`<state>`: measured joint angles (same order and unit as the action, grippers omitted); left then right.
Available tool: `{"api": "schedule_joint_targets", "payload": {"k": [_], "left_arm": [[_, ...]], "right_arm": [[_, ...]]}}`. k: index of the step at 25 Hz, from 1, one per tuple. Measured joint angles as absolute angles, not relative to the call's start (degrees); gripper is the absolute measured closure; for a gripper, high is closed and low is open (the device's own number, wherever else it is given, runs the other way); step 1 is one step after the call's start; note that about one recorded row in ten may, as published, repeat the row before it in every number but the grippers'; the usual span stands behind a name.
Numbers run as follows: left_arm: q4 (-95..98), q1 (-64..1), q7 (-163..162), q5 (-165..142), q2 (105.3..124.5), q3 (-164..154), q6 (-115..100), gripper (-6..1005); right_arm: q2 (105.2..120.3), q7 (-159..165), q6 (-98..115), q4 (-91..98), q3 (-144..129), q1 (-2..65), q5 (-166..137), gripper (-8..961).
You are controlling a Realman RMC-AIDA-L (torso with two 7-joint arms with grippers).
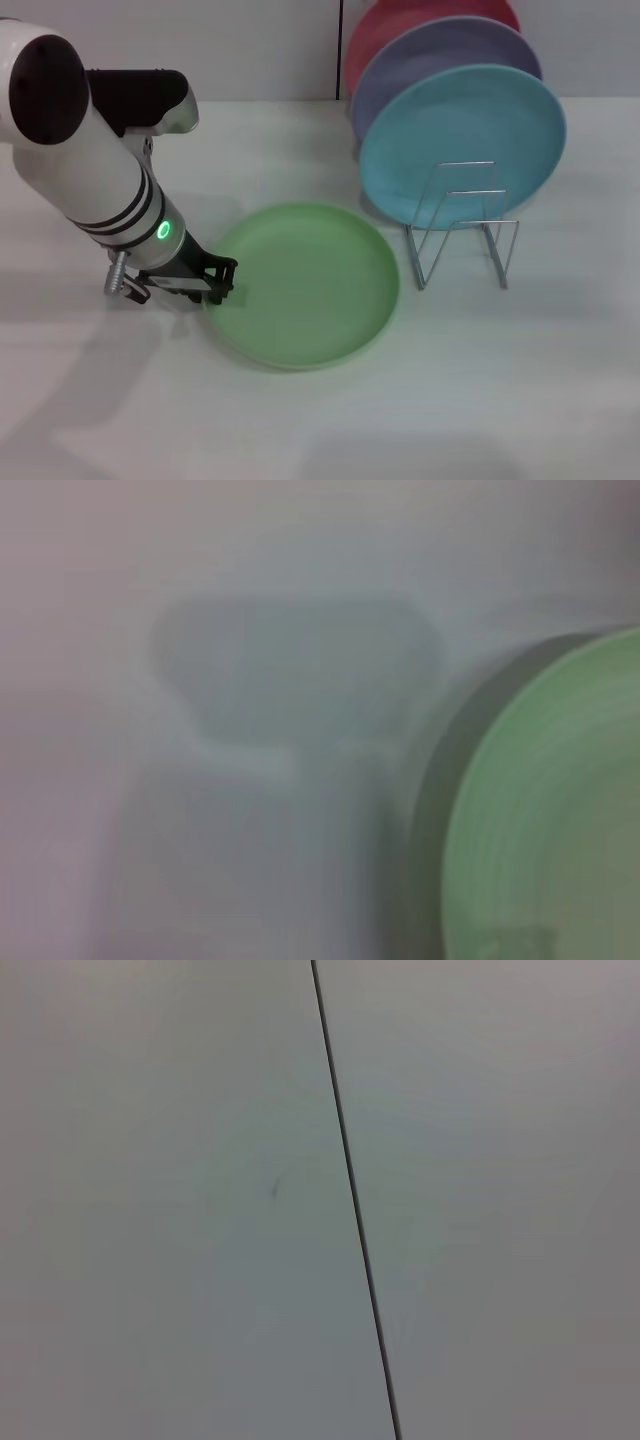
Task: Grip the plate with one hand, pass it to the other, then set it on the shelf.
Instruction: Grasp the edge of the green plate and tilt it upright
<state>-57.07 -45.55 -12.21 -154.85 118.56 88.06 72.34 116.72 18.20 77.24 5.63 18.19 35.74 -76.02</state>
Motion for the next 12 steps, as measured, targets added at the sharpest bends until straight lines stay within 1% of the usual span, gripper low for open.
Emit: {"api": "schedule_joint_targets", "payload": {"k": [7,12], "left_arm": [[-57.2,-45.4,-12.2,-154.8,118.56,88.1,72.3,795],[-57.3,-45.5,-12.2,-154.7,118.56,88.1,72.4,875]], "right_arm": [[116.72,18.2,77.3,5.6,18.1,35.7,-76.0,409],[116.72,18.2,77.3,5.6,18.1,35.6,-76.0,409]]}}
